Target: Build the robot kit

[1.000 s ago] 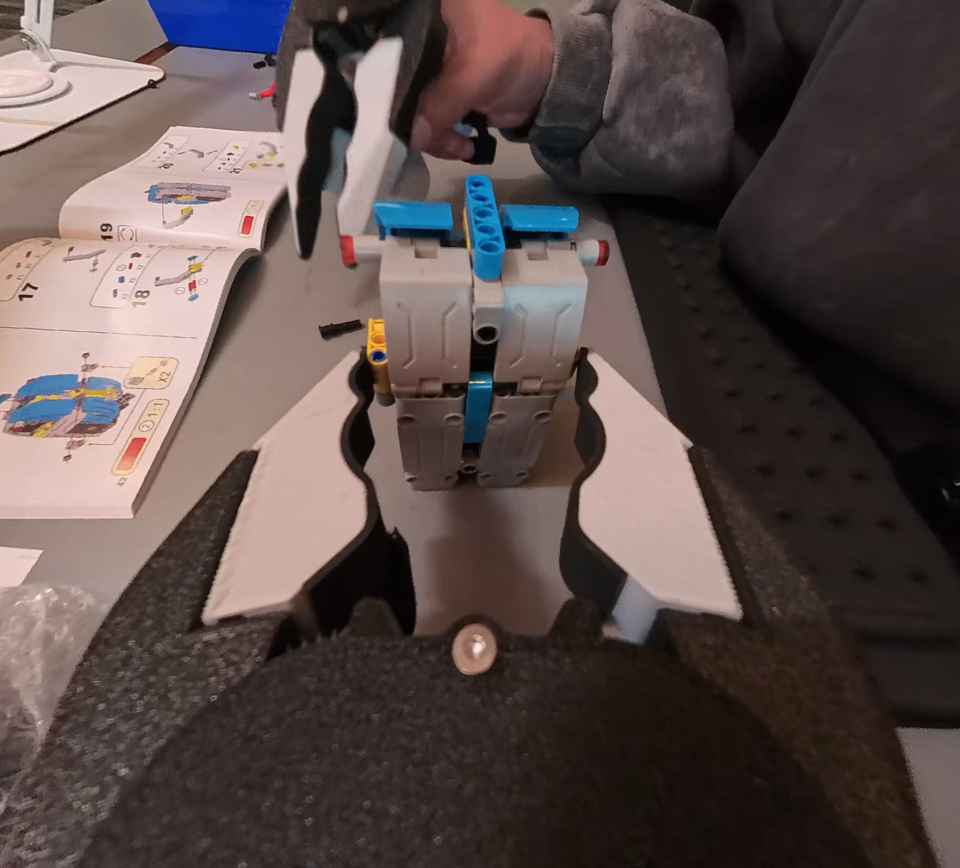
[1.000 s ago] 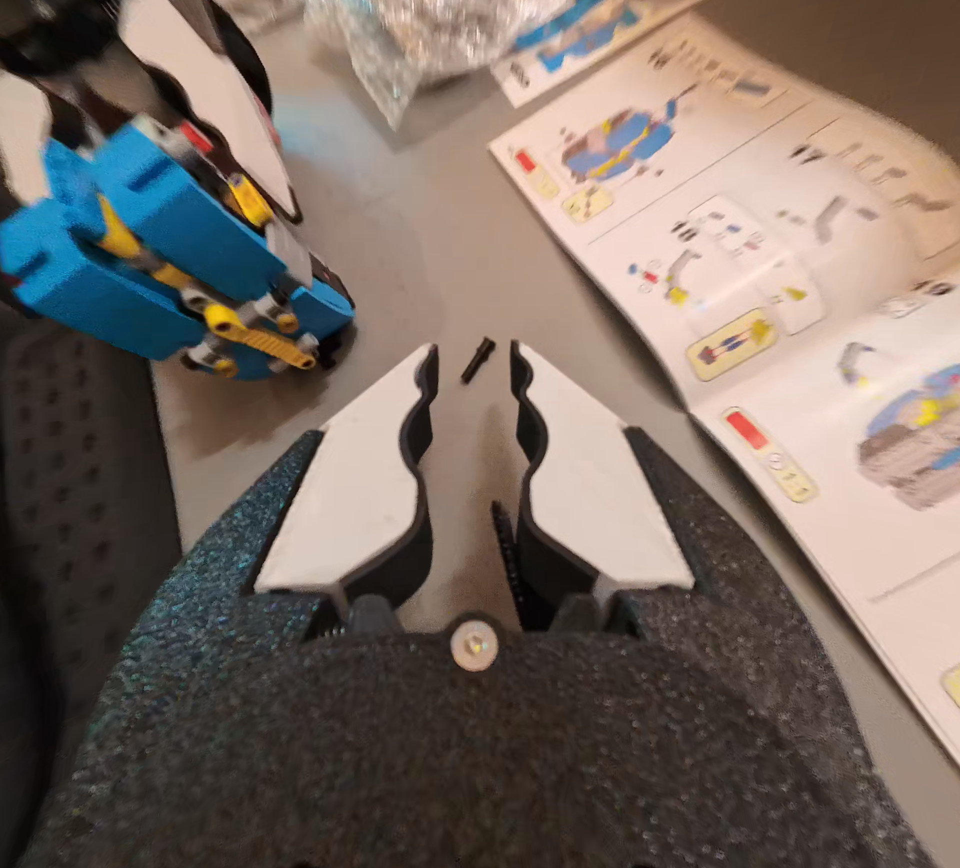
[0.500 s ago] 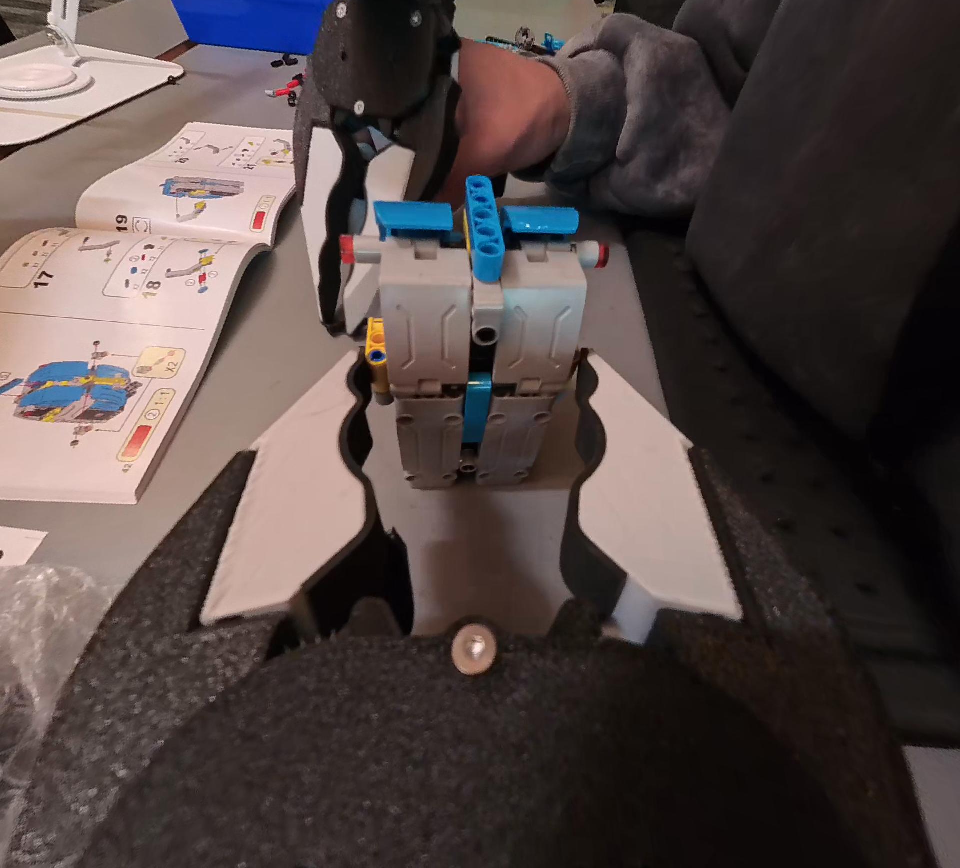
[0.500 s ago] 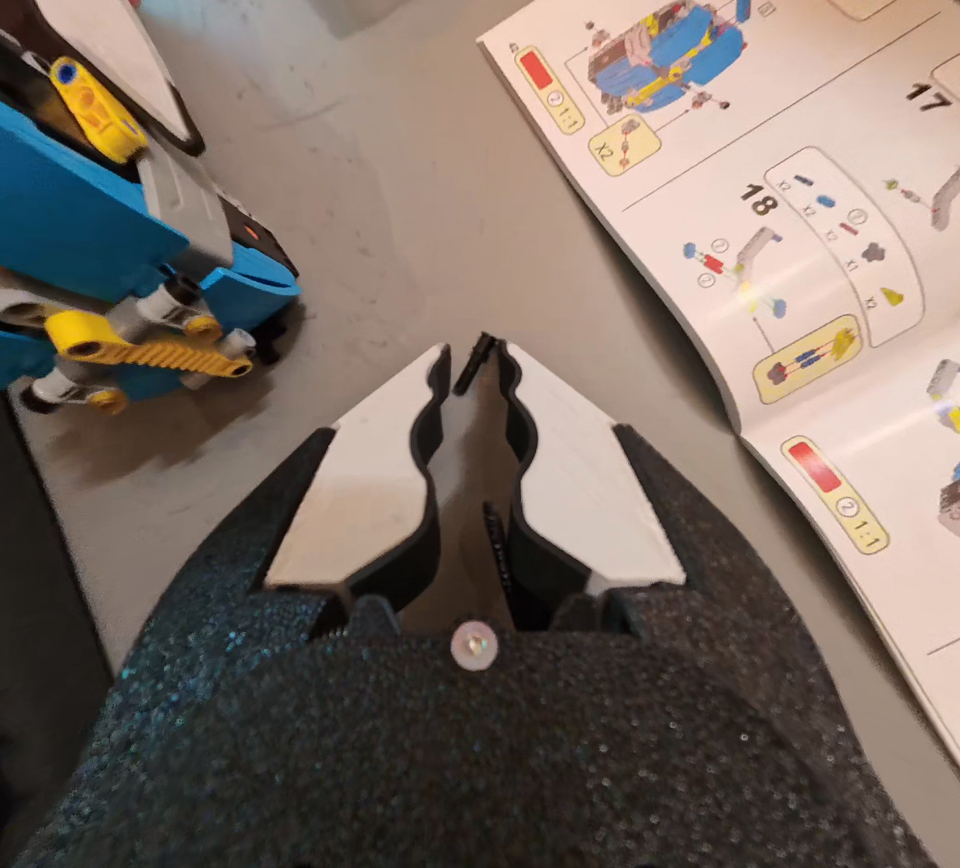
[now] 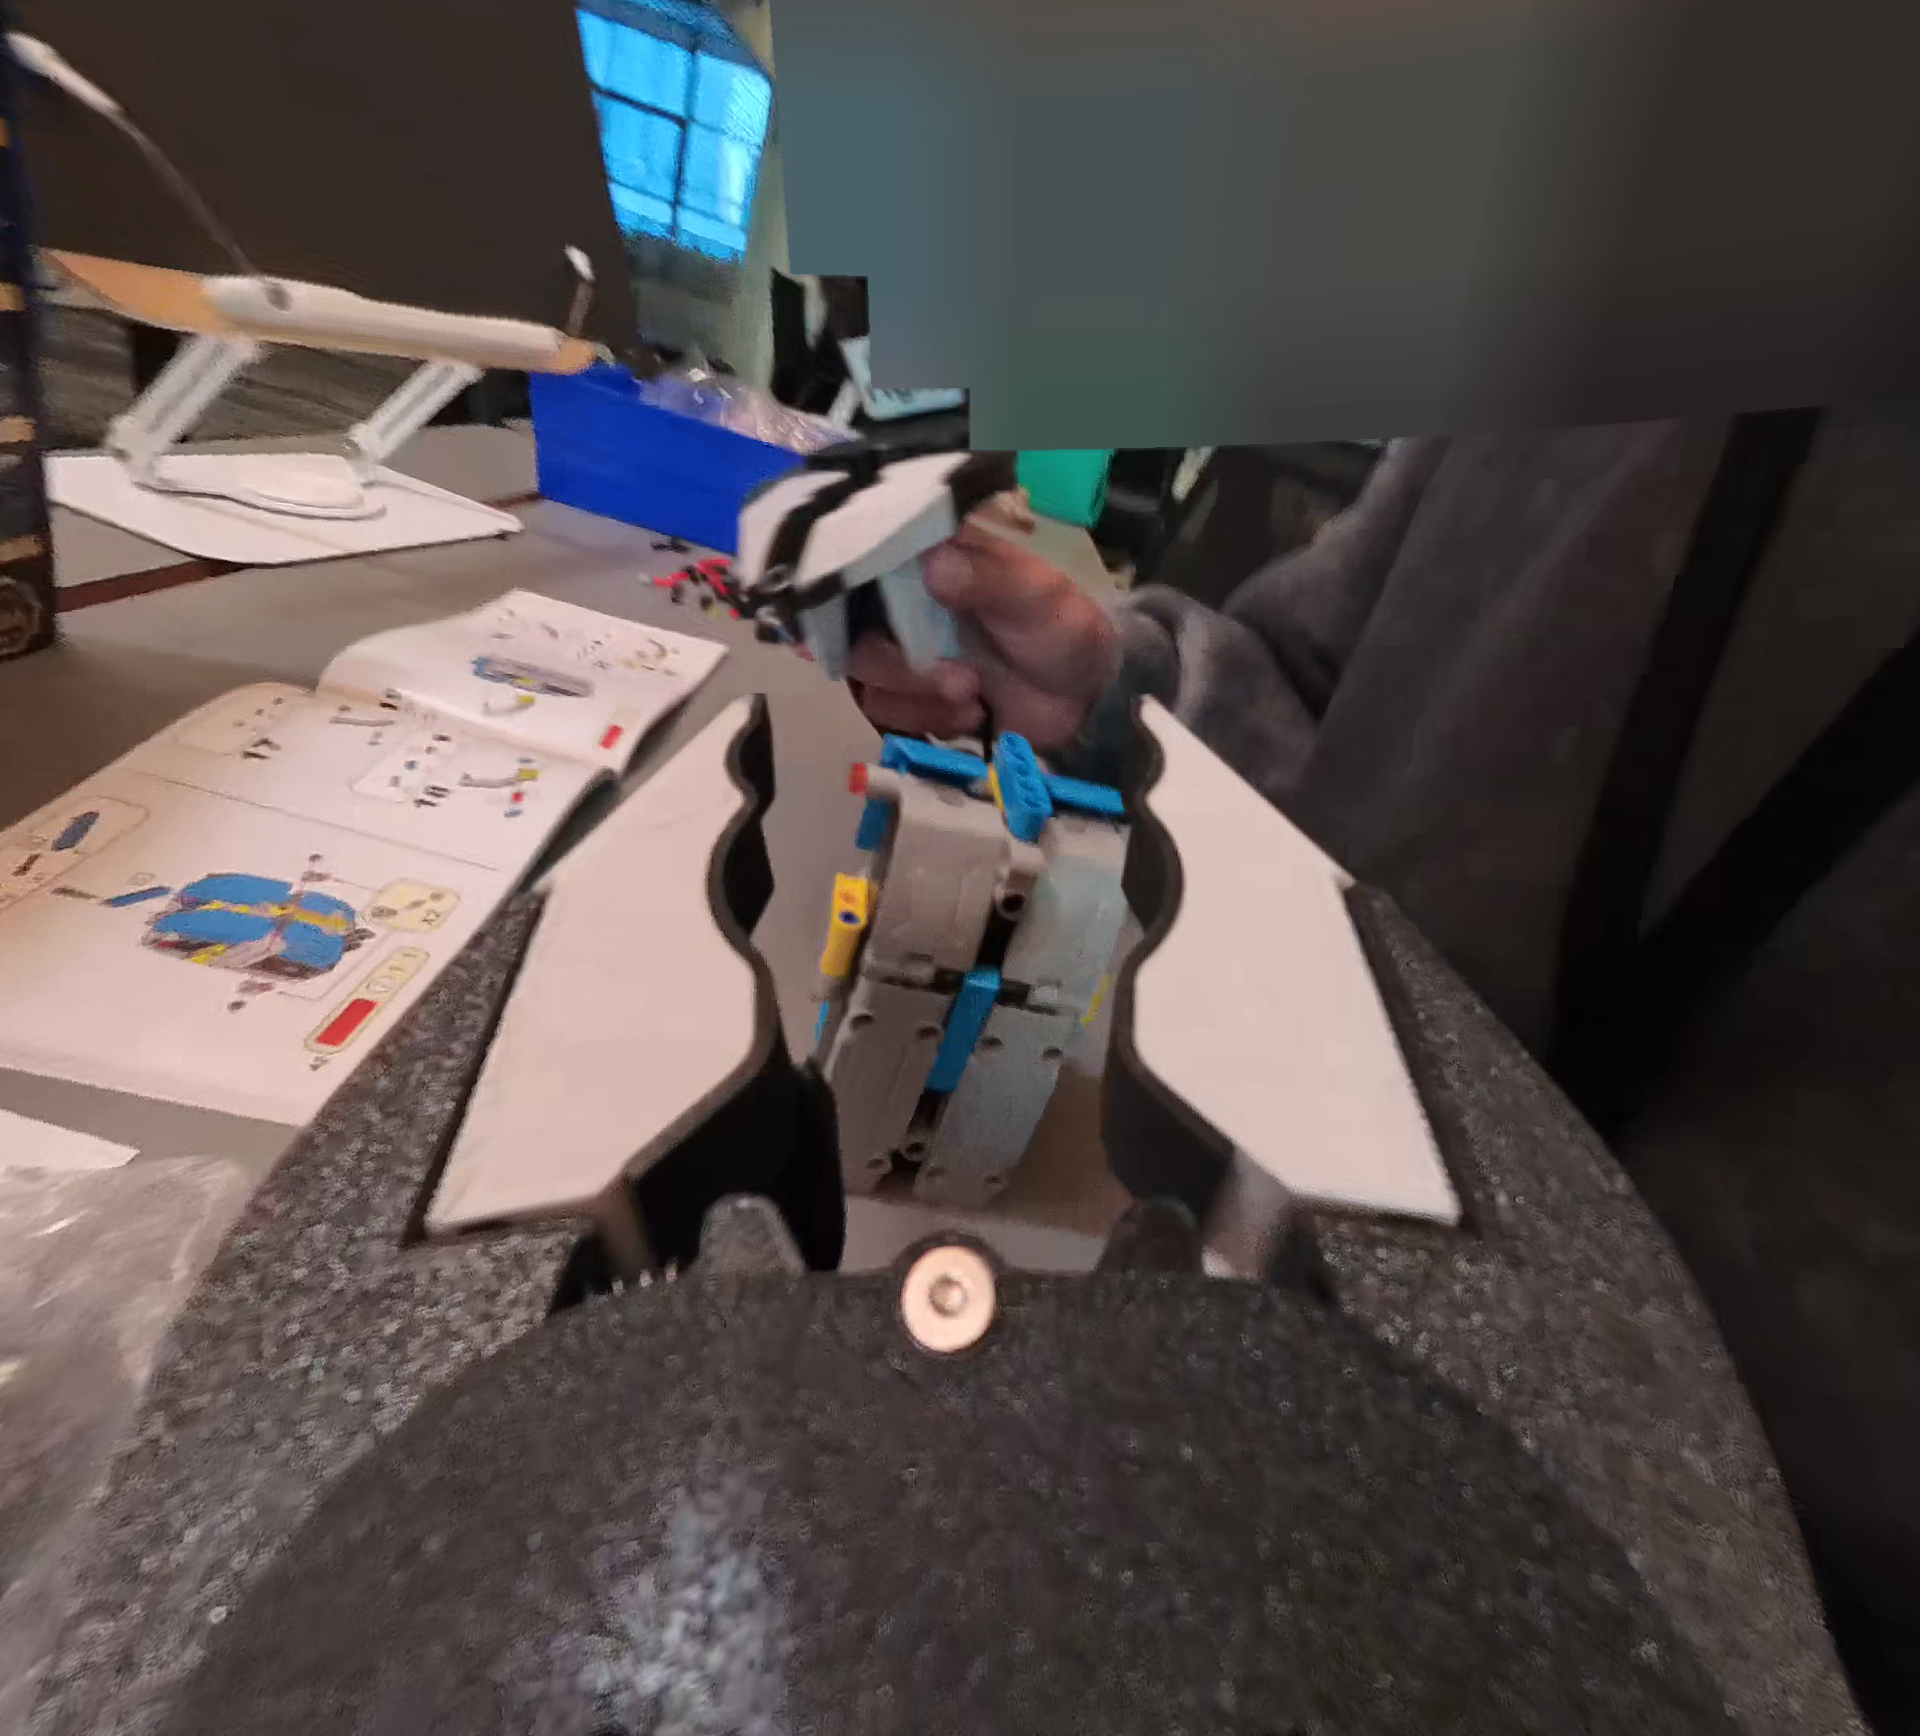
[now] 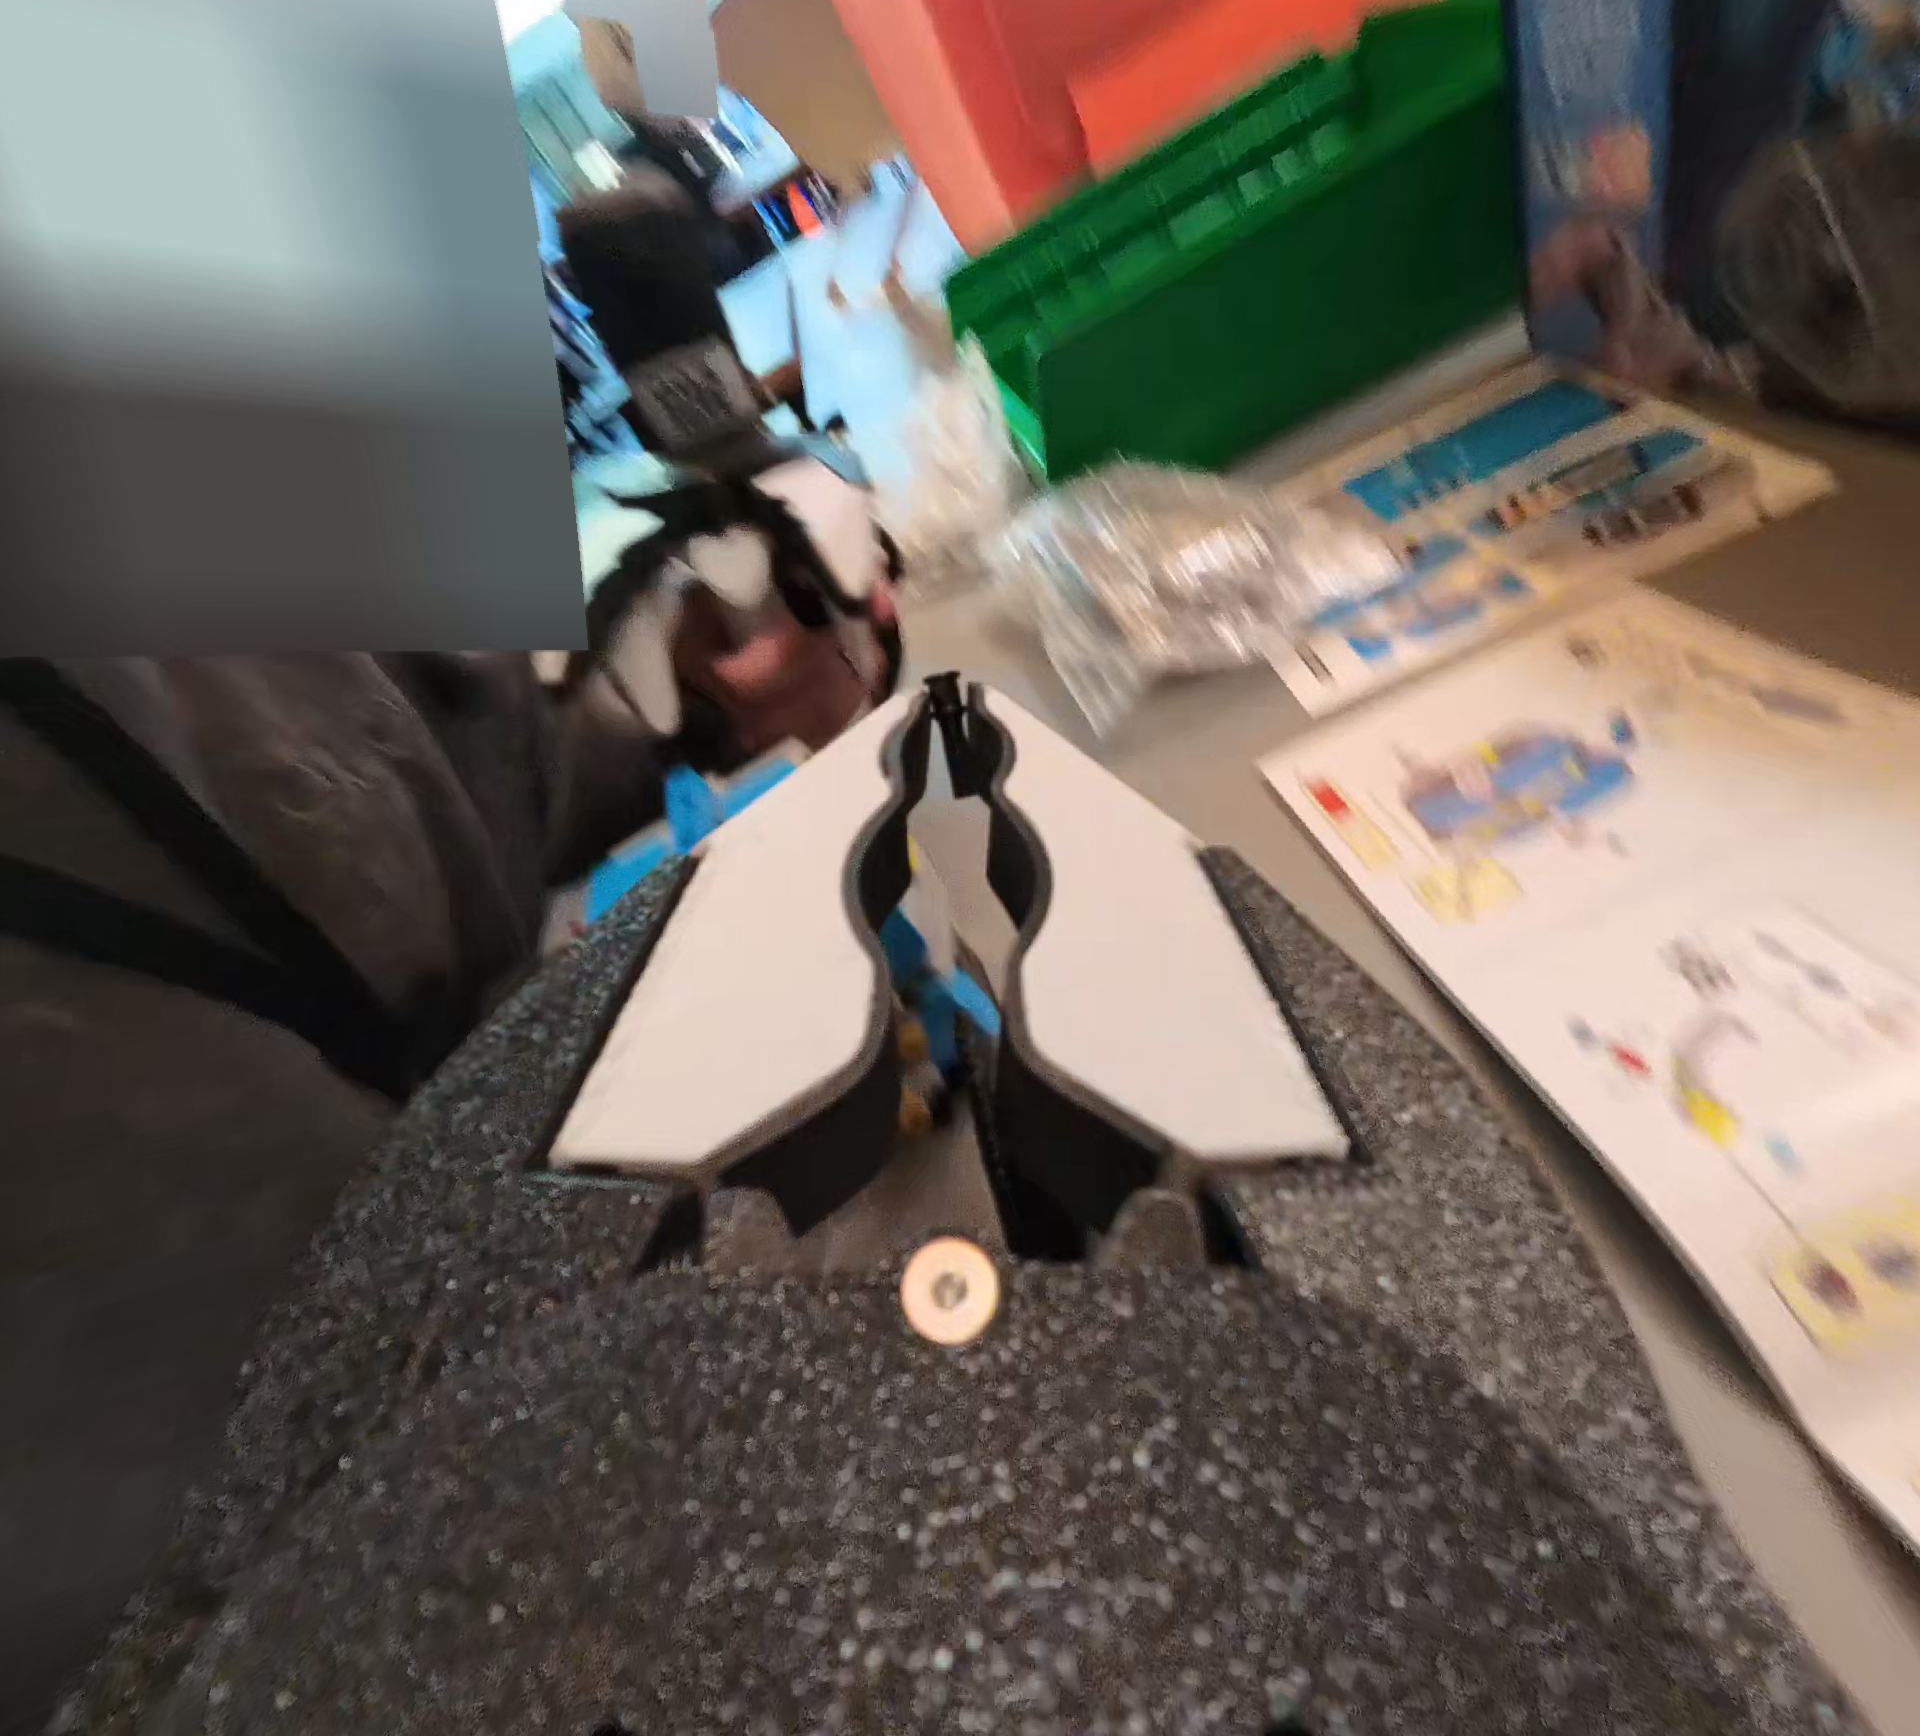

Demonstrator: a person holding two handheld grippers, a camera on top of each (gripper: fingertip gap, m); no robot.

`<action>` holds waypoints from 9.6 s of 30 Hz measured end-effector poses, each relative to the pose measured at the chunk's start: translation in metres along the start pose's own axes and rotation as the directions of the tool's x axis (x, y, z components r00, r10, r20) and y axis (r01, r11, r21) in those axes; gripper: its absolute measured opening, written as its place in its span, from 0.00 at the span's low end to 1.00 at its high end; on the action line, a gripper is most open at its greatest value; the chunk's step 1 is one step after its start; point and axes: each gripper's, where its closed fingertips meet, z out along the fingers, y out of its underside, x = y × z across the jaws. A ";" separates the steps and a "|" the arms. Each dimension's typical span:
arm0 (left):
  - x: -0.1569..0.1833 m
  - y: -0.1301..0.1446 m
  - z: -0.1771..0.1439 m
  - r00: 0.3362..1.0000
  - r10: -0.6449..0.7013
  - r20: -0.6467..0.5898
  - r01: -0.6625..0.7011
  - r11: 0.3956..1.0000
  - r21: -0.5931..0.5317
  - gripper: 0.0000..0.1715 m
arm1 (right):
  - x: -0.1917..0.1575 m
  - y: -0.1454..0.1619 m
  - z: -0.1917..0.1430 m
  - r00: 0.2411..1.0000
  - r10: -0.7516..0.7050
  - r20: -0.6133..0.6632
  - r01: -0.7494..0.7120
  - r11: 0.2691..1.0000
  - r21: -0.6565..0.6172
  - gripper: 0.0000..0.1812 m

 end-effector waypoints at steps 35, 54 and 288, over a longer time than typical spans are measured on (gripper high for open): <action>-0.025 0.007 -0.007 0.780 0.532 0.328 -0.435 0.839 -0.328 0.02 | -0.045 0.001 0.055 0.987 -0.159 -0.019 0.154 0.975 -0.163 0.04; -0.037 0.011 -0.012 0.432 0.822 0.372 -0.577 0.569 -0.586 0.02 | -0.037 0.005 0.060 0.956 -0.218 -0.196 0.155 0.943 -0.295 0.04; 0.018 -0.006 0.005 0.972 0.206 0.110 -0.205 0.979 -0.022 0.01 | -0.084 -0.014 0.045 0.948 -0.114 0.299 0.119 0.993 0.000 0.03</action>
